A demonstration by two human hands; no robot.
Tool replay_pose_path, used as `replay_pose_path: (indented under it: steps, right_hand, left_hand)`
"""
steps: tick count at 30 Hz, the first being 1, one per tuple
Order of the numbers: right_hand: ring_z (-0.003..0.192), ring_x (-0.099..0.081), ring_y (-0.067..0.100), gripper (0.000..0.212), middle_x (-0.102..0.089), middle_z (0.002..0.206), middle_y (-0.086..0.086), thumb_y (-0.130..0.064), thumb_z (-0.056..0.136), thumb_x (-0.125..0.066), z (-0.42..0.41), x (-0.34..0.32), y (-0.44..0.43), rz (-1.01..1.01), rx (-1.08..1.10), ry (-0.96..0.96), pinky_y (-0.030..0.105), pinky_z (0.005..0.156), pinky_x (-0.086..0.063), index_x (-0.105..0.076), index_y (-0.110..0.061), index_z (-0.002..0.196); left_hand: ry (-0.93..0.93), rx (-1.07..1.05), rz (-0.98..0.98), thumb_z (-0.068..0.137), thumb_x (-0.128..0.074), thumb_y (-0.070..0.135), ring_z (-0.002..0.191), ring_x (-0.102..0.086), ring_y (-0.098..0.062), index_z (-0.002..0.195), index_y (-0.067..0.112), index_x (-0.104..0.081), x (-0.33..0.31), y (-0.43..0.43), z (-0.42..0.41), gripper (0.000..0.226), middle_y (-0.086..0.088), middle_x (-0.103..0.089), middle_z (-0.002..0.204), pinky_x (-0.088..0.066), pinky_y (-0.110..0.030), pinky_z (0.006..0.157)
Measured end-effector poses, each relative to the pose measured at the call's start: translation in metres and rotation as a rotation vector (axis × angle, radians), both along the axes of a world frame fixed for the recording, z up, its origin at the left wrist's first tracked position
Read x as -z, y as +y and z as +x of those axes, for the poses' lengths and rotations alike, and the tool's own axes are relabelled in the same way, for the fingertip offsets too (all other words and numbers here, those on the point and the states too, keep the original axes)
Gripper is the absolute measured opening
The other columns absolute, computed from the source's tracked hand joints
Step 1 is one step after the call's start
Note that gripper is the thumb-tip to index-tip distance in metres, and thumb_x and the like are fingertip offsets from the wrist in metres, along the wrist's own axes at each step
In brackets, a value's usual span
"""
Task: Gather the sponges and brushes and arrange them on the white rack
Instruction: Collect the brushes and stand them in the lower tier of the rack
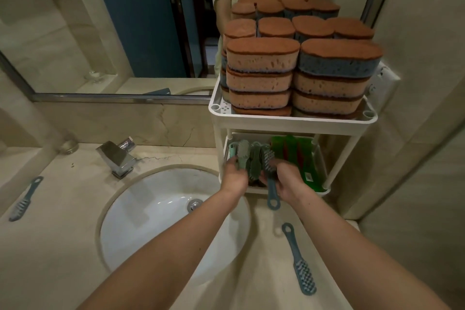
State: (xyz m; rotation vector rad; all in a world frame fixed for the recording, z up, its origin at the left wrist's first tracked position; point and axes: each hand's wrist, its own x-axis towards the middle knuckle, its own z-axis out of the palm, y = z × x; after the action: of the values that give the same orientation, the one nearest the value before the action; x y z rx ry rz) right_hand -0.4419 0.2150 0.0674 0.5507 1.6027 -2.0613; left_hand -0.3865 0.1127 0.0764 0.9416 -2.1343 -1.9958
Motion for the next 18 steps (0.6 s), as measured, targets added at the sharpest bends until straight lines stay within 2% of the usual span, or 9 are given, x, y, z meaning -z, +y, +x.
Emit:
replay_pose_path:
  steps: [3,5,7,9,11,14,18]
  right_hand:
    - [0.095,-0.062,0.025,0.01,-0.067,0.104,0.011,-0.009,0.091,-0.062,-0.022,0.004,-0.008,0.124,-0.013,0.063,0.04,0.088,-0.055,-0.061,-0.016,0.083]
    - [0.093,-0.06,0.021,0.014,-0.067,0.102,0.007,-0.014,0.087,-0.069,-0.037,0.005,-0.015,0.211,0.002,0.072,0.031,0.078,-0.054,-0.06,-0.02,0.079]
    - [0.085,-0.059,0.017,0.015,-0.066,0.098,0.005,-0.018,0.088,-0.07,-0.05,0.007,-0.025,0.253,-0.021,0.097,0.026,0.07,-0.052,-0.059,-0.022,0.078]
    - [0.085,-0.059,0.016,0.014,-0.065,0.099,0.002,-0.022,0.088,-0.069,-0.06,0.014,-0.033,0.288,-0.074,0.159,0.03,0.081,-0.054,-0.059,-0.025,0.079]
    - [0.087,-0.059,0.016,0.007,-0.065,0.104,0.003,-0.025,0.089,-0.068,-0.07,0.019,-0.041,0.33,-0.129,0.21,0.032,0.09,-0.053,-0.061,-0.024,0.089]
    - [0.094,-0.06,0.019,0.035,-0.064,0.115,0.005,-0.032,0.09,-0.067,-0.082,0.025,-0.051,0.349,-0.163,0.205,0.035,0.096,-0.052,-0.059,-0.016,0.12]
    - [0.093,-0.055,0.02,0.035,-0.061,0.116,0.011,-0.034,0.096,-0.059,-0.088,0.028,-0.059,0.386,-0.247,0.226,0.035,0.097,-0.05,-0.056,-0.012,0.122]
  left_hand:
    - [-0.048,-0.032,-0.077,0.098,-0.036,-0.001,0.112,-0.054,-0.028,0.142,0.022,-0.035,0.006,-0.002,-0.021,0.05,-0.008,-0.052,0.125,-0.049,-0.03,0.086]
    - [-0.106,-0.025,-0.154,0.098,-0.038,0.003,0.12,-0.052,-0.029,0.143,0.024,-0.034,0.014,-0.004,-0.033,0.05,-0.01,-0.05,0.136,-0.05,-0.036,0.096]
    - [-0.144,-0.03,-0.178,0.098,-0.039,0.003,0.124,-0.05,-0.03,0.143,0.025,-0.033,0.021,-0.008,-0.042,0.051,-0.009,-0.048,0.14,-0.05,-0.036,0.096]
    - [-0.167,-0.038,-0.181,0.097,-0.039,-0.001,0.125,-0.05,-0.03,0.145,0.025,-0.032,0.028,-0.011,-0.048,0.055,-0.008,-0.046,0.143,-0.051,-0.034,0.094]
    - [-0.197,-0.049,-0.189,0.095,-0.039,-0.004,0.126,-0.05,-0.03,0.147,0.024,-0.03,0.032,-0.012,-0.053,0.06,-0.008,-0.045,0.144,-0.051,-0.037,0.097]
    - [-0.234,-0.065,-0.234,0.093,-0.039,-0.002,0.127,-0.049,-0.031,0.149,0.022,-0.03,0.037,-0.01,-0.059,0.062,-0.008,-0.046,0.144,-0.047,-0.042,0.102]
    - [-0.221,-0.086,-0.287,0.09,-0.039,-0.002,0.119,-0.055,-0.033,0.142,0.018,-0.042,0.038,-0.01,-0.06,0.056,-0.01,-0.055,0.134,-0.05,-0.043,0.097]
